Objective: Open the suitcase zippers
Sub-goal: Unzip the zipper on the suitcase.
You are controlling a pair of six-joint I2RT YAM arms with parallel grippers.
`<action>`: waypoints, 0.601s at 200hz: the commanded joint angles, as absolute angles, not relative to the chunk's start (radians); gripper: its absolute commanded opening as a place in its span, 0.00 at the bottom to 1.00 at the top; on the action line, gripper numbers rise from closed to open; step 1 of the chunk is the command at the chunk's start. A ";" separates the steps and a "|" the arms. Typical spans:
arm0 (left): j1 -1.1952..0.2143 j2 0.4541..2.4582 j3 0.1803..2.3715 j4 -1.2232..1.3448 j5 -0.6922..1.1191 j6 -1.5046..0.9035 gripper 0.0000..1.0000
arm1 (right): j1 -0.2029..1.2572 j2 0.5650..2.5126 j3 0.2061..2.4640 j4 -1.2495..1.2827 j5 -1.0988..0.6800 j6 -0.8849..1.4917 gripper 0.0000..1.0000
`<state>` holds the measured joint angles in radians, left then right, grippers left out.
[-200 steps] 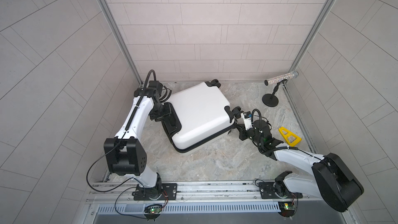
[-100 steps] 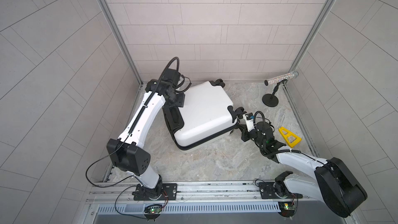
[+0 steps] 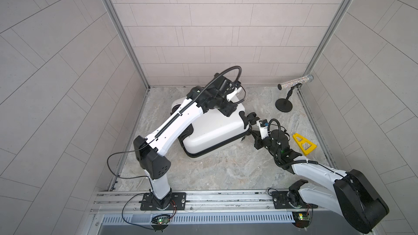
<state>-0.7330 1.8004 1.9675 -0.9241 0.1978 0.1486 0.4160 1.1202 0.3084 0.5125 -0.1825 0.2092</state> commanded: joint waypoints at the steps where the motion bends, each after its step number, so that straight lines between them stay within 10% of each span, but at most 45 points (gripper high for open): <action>1: -0.783 1.874 2.036 -0.900 0.267 0.243 0.68 | 0.408 1.077 0.314 0.594 -0.091 0.208 0.00; 120: -0.820 2.137 2.226 -0.897 0.268 0.258 0.68 | 0.424 1.072 0.300 0.607 -0.052 0.237 0.00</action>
